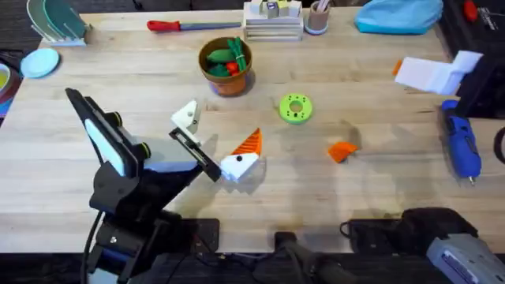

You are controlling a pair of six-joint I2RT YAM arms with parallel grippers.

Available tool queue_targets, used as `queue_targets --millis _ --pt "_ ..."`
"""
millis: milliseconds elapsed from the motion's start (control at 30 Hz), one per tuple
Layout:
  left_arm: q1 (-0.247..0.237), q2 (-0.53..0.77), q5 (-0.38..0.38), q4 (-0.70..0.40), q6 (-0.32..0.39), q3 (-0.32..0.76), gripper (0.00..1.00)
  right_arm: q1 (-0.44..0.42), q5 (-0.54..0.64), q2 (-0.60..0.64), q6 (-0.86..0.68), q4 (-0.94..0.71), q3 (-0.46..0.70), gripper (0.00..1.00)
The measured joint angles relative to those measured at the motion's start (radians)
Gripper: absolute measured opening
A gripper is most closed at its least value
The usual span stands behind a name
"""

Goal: Pick up the gripper from the table and insert it into the empty holder that is missing its gripper. Then pick up a screw, insert it into the mounting hole, and use the screwdriver to tighten it. Finally, clean up the table by picking up the vegetable and placing it into the bucket.

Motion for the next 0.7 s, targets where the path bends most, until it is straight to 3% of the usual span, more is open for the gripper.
queue_targets --millis 133,233,500,700 --pt "0.000 0.000 0.000 0.000 0.000 0.000 0.992 0.021 -0.063 0.009 -0.076 -0.105 0.002 0.994" --pt "0.000 0.000 0.000 0.000 0.000 0.000 0.993 0.089 -0.087 0.036 -0.157 -0.211 0.002 0.994" --pt "0.000 0.000 0.000 0.000 0.000 0.000 0.993 0.355 0.102 0.121 -0.251 -0.328 0.002 0.994" --pt "0.000 0.000 0.000 0.000 0.000 0.000 0.993 0.406 0.148 0.181 -0.264 -0.323 0.002 0.994"
